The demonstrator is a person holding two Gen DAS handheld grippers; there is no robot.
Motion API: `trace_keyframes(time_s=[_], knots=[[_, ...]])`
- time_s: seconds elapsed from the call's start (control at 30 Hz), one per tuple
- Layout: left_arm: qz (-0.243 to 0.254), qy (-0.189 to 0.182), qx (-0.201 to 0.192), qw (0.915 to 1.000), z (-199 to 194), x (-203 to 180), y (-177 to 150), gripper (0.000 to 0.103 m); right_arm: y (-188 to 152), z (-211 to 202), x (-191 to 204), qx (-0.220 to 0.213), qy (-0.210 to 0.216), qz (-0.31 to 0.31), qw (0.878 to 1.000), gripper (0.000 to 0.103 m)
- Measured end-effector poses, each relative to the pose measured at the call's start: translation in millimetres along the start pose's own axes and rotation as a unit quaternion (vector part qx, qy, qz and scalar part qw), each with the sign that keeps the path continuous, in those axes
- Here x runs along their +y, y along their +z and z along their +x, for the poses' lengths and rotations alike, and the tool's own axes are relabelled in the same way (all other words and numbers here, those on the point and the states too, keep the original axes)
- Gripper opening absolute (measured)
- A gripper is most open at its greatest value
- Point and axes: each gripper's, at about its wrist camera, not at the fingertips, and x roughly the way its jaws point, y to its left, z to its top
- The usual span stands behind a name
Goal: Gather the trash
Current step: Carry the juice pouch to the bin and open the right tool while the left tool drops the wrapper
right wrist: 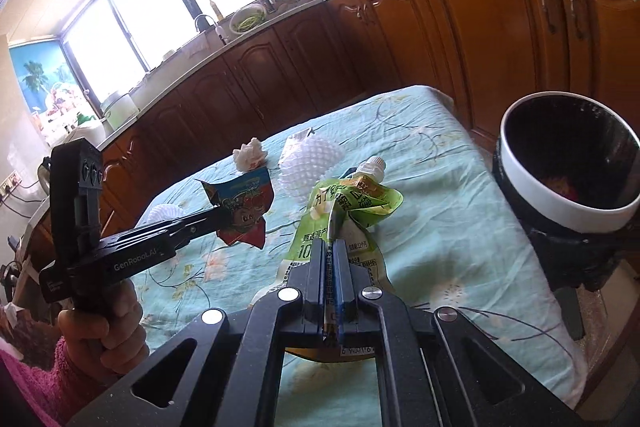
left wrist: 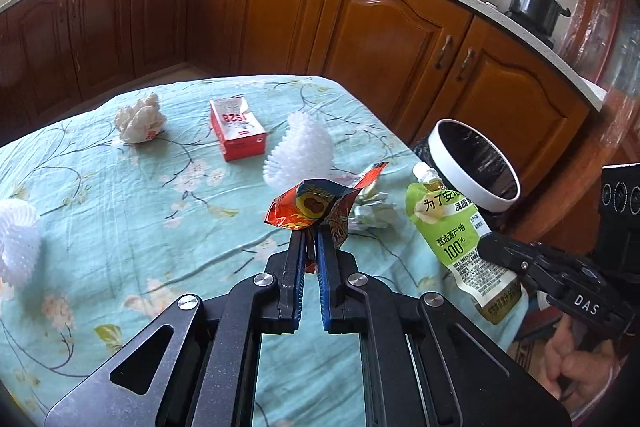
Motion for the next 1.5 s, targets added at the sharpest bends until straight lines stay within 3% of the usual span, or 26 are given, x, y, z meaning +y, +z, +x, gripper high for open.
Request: trace_keyframes(time_s=[0.83,1.1,1.5], knots=[[0.088,-0.083,0.027,0.9923,54.0,-125.3,33.8,0.005,20.2,-58.1,-118.8,-0.072,-0.098,0.077,0.990,0.003],[0.115,-0.095,0.025,0.9885,74.1,-161.3,54.0,0.005,37.8,-58.8,-150.2,-0.082,-0.129,0.086,0.985,0.003],[0.156,-0.085,0.035,0.9835,118.9,-206.6,82.5,0.005,59.6,-43.4,-181.6,-0.070,-0.157,0.088,0.981,0.003]])
